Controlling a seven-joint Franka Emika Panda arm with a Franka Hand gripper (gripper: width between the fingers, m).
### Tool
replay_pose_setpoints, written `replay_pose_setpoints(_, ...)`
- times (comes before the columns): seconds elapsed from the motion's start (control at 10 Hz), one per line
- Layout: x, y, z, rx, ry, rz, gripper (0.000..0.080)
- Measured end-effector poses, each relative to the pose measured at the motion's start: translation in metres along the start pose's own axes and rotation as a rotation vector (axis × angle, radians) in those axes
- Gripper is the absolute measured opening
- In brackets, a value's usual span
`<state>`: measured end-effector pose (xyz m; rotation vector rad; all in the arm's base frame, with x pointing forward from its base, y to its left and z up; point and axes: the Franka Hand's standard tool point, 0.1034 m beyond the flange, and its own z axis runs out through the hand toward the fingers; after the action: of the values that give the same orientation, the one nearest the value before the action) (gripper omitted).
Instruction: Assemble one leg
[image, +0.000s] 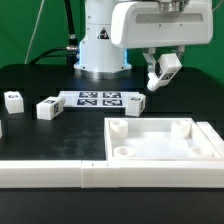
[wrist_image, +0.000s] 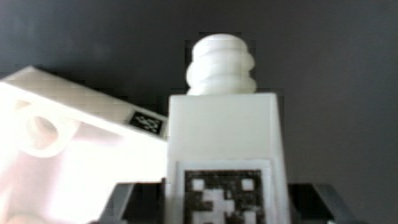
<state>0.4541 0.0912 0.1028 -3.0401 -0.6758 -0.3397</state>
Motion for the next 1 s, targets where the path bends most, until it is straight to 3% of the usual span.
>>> replay_pose_setpoints(0.2, 0.007, 0.009, -0.001, -0.045, 0.180, -0.012, 0.0287)
replay_pose_setpoints(0.3, 0.019, 0.009, 0.006, -0.049, 0.234, -0.017, 0.0287)
replay_pose_setpoints(0.5, 0.058, 0.025, 0.005, -0.052, 0.275, -0.005, 0.0287)
replay_pose_setpoints(0.7, 0.096, 0.030, 0.006, -0.040, 0.264, -0.008, 0.0287)
replay_pose_setpoints(0.9, 0.123, 0.040, 0.021, -0.030, 0.290, 0.002, 0.0287)
replay_pose_setpoints(1.0, 0.123, 0.040, 0.022, -0.028, 0.290, 0.003, 0.0287)
